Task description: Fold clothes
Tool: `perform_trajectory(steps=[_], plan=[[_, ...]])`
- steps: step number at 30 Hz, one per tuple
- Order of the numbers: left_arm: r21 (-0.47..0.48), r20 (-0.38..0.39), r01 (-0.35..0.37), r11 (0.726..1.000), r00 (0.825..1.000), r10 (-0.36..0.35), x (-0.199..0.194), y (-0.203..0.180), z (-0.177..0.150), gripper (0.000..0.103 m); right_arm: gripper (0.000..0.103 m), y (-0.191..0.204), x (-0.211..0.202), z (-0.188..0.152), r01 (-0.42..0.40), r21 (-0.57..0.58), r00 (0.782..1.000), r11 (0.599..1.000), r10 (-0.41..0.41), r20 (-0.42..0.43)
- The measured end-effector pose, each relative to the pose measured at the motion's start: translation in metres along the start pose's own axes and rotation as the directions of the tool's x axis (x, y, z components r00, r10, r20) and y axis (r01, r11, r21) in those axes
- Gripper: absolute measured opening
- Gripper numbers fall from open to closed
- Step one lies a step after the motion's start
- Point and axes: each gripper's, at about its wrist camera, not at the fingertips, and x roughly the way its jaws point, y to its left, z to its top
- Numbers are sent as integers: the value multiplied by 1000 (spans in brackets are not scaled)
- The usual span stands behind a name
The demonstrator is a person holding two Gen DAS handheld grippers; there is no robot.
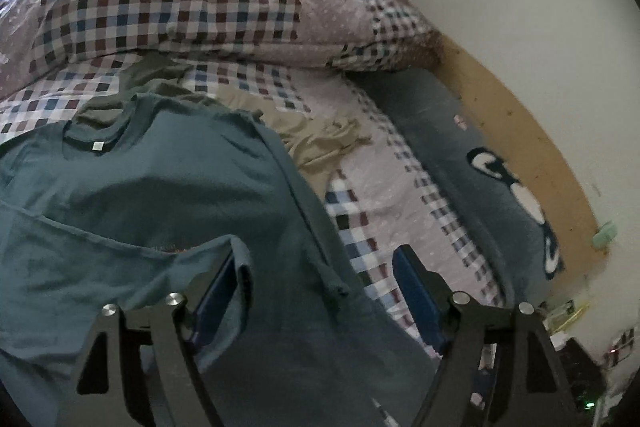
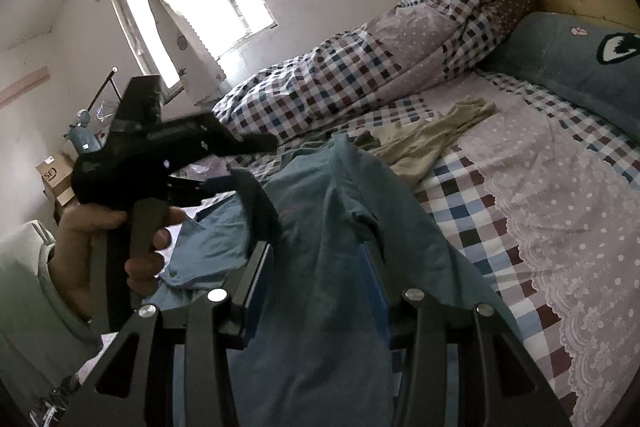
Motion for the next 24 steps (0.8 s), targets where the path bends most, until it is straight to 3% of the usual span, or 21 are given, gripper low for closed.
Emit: perform_trajectory(steps=[5, 8, 14, 16, 18, 20, 24], plan=[[8, -45, 65, 998, 997, -64, -2, -5, 3, 84, 49, 6, 7, -1, -10, 1, 1000, 1000, 10, -7], [40, -118, 74, 996, 991, -69, 8, -13, 0, 84, 49, 12, 13, -3, -20, -6, 1000, 1000, 20, -18], [137, -296, 21, 990, 955, 21, 50, -25, -16, 84, 49, 19, 29, -10, -35, -13, 998, 999, 34, -51], [124, -341, -12, 992, 939, 54, 69, -20, -22, 84, 49, 16, 32, -12, -32, -7, 998, 999, 31, -57], [87, -377, -7, 996, 925, 39, 84, -18, -27, 84, 49, 13, 34, -13, -29, -1, 998, 1000, 29, -61], [119, -362, 1, 993, 931, 42, 89, -25, -30, 84, 49, 9, 35, -15, -20, 2, 997, 1000, 20, -68], [103, -257, 26, 994, 966, 1, 68, -21, -21, 84, 49, -2, 33, -15, -10, 17, 998, 1000, 11, -65]])
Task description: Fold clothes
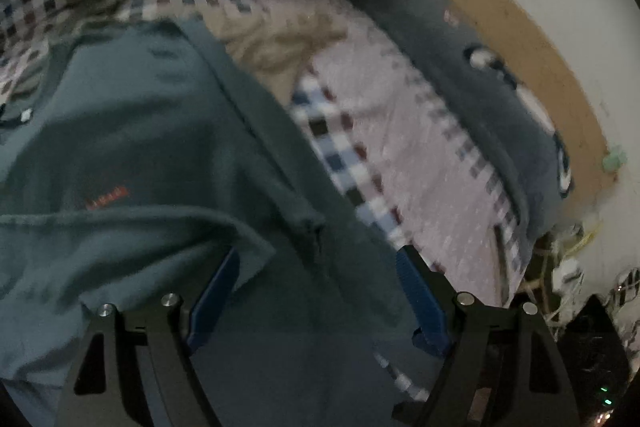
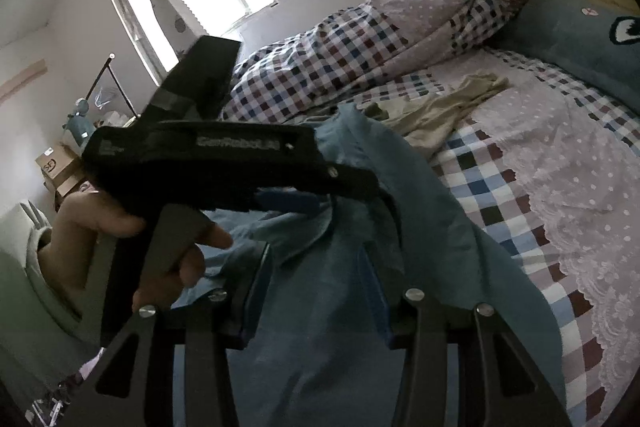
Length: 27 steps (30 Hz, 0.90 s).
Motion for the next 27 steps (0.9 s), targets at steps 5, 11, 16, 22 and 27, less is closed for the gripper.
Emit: perform_trajectory(steps=[5, 11, 16, 22, 27], plan=[[-102, 191, 24, 995, 982, -4, -71, 47, -7, 84, 49, -8, -2, 0, -4, 13, 1000, 1000, 4, 0], [-245, 318, -30, 969, 942, 110, -151, 128, -46, 84, 49, -3, 10, -4, -71, 29, 997, 997, 72, -33], [-369, 393, -92, 925, 886, 245, -198, 189, -110, 84, 48, 12, 34, -8, -177, 84, 980, 981, 184, -73], [-483, 517, -43, 875, 792, 324, -232, 218, -195, 84, 45, 14, 81, -18, -245, 296, 950, 923, 290, -118], [-425, 587, -133, 895, 712, 385, -240, 208, -225, 84, 37, 12, 111, -27, -120, 351, 974, 929, 179, -142]])
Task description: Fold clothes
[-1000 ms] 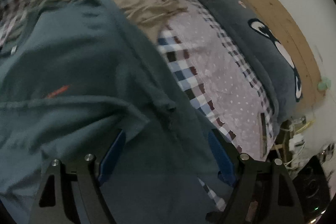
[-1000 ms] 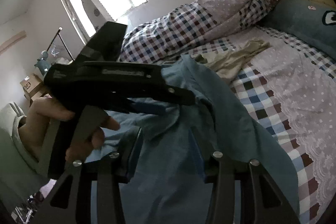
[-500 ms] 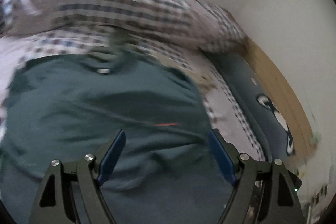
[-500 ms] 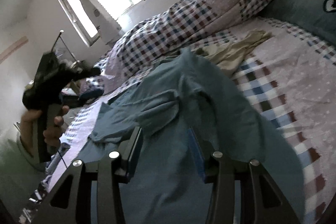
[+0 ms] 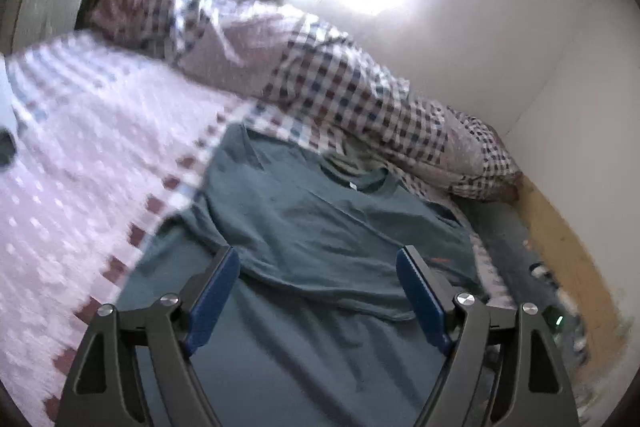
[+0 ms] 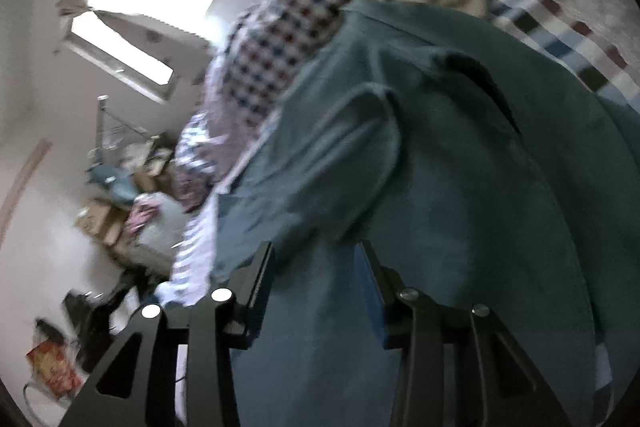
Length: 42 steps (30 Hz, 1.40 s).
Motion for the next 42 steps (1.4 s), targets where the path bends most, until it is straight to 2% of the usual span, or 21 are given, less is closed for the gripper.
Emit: perform_trajectory(steps=[2, 3, 6, 8, 11, 13, 14, 15, 21, 27, 33, 37, 40, 41, 42], plan=[[66, 30, -30, 997, 999, 28, 1, -5, -4, 87, 32, 0, 7, 2, 41, 0, 999, 999, -41, 6], [99, 21, -54, 994, 998, 52, 7, -10, -5, 87, 29, 3, 10, 4, 61, -11, 998, 998, -61, 6], [173, -76, -92, 981, 991, 106, 43, -24, -11, 87, 28, 11, 20, 8, 85, -35, 996, 996, -84, 15], [182, -88, -86, 980, 991, 103, 57, -27, -18, 87, 28, 15, 28, 10, 102, -40, 995, 994, -101, 18], [145, -113, -70, 987, 990, 87, 73, -22, -25, 87, 28, 18, 44, 10, 140, -35, 990, 990, -140, 1], [128, -127, -64, 990, 989, 81, 79, -18, -26, 87, 21, 21, 50, 10, 164, -50, 986, 985, -165, -1], [124, -126, -70, 990, 988, 85, 79, -17, -27, 87, 9, 22, 53, 9, 176, -61, 984, 982, -177, 1], [121, -125, -75, 990, 988, 90, 80, -15, -27, 87, 3, 23, 53, 9, 190, -74, 982, 979, -191, 5], [60, -137, -105, 993, 984, 112, 86, 7, -21, 87, 3, 19, 20, 13, 241, -123, 971, 963, -239, 25], [-1, -136, -106, 994, 985, 105, 82, 24, -15, 87, 2, 8, -17, 17, 360, -174, 933, 917, -359, 35], [-102, -153, -89, 991, 986, 73, 80, 48, -8, 87, 5, 4, -28, 15, 456, -214, 885, 864, -465, 10], [-185, -174, -60, 981, 984, 28, 82, 63, -7, 87, 6, 18, -35, 19, 468, -272, 879, 841, -473, 53], [-208, -179, -54, 977, 984, 16, 84, 67, -7, 87, 15, 37, -35, 29, 484, -345, 872, 804, -475, 116], [-208, -180, -54, 977, 983, 16, 84, 68, -7, 87, 23, 43, -33, 33, 492, -370, 868, 788, -478, 135], [-208, -181, -53, 977, 983, 15, 84, 68, -7, 87, 26, 48, -29, 37, 502, -396, 861, 769, -485, 152]])
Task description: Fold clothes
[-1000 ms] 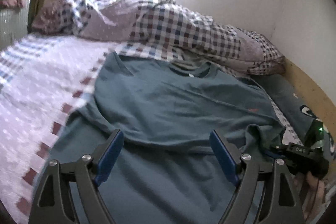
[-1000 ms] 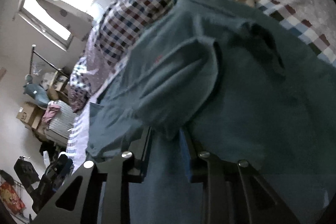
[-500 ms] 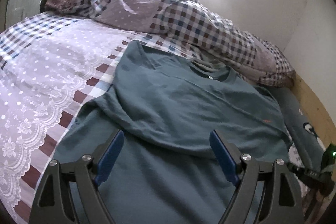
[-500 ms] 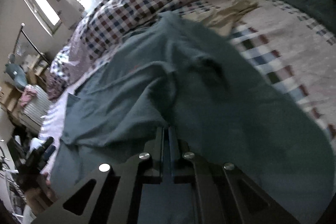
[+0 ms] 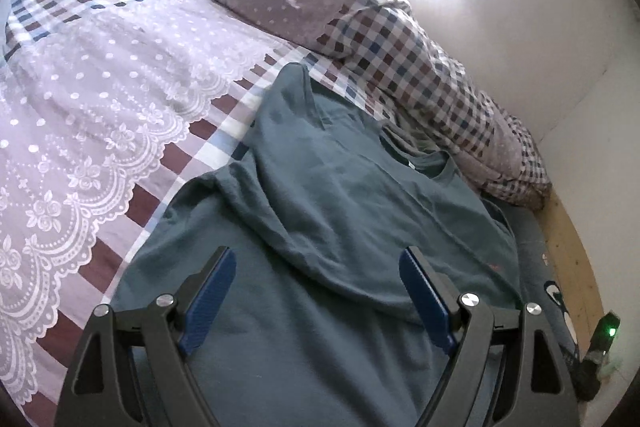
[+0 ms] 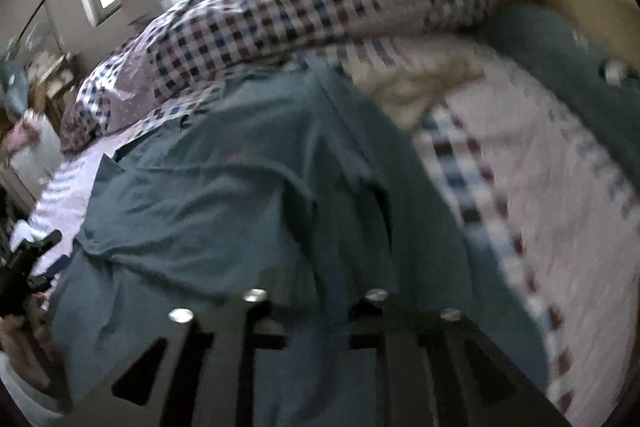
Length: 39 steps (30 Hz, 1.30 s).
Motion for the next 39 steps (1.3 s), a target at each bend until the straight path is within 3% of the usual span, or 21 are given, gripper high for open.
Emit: perform_trajectory(steps=[4, 10, 11, 13, 19, 23, 26, 27, 30, 34, 39], plan=[[0, -4, 5, 1000, 1000, -5, 2, 0, 1, 87, 26, 18, 13, 22, 68, -119, 998, 991, -67, 14], [-10, -6, 10, 1000, 1000, -10, 4, 3, 3, 87, 26, 30, 46, 30, 137, -254, 986, 957, -156, -53], [-13, -5, 11, 1000, 1000, -11, 4, 4, 4, 87, 24, 31, 49, 31, 135, -266, 986, 955, -157, -62], [-23, -4, 12, 1000, 1000, -13, 4, 6, 4, 87, 2, 33, 54, 33, 145, -300, 982, 943, -173, -70], [-50, 0, 22, 999, 1000, -22, 3, 13, 6, 87, 2, 33, 51, 55, 206, -324, 976, 923, -218, -1], [-84, -6, 29, 996, 1000, -29, 4, 19, 7, 87, 4, 29, 63, 64, 227, -324, 963, 918, -262, -69], [-120, -7, 51, 991, 999, -53, 3, 26, 9, 87, 18, 23, 63, 65, 257, -301, 952, 918, -294, -84], [-135, -7, 63, 989, 998, -64, 3, 29, 10, 87, 28, 20, 60, 66, 270, -282, 950, 921, -303, -80], [-193, -3, 108, 975, 994, -110, 1, 41, 14, 87, 44, 16, 42, 73, 249, -192, 964, 949, -261, -39], [-269, 6, 164, 949, 986, -169, -1, 59, 25, 87, 45, 40, 25, 84, 146, -173, 989, 974, -148, 4], [-344, -61, 200, 917, 970, -235, 17, 77, 43, 87, 46, 92, 22, 93, 1, -216, 1000, 976, 2, 12]])
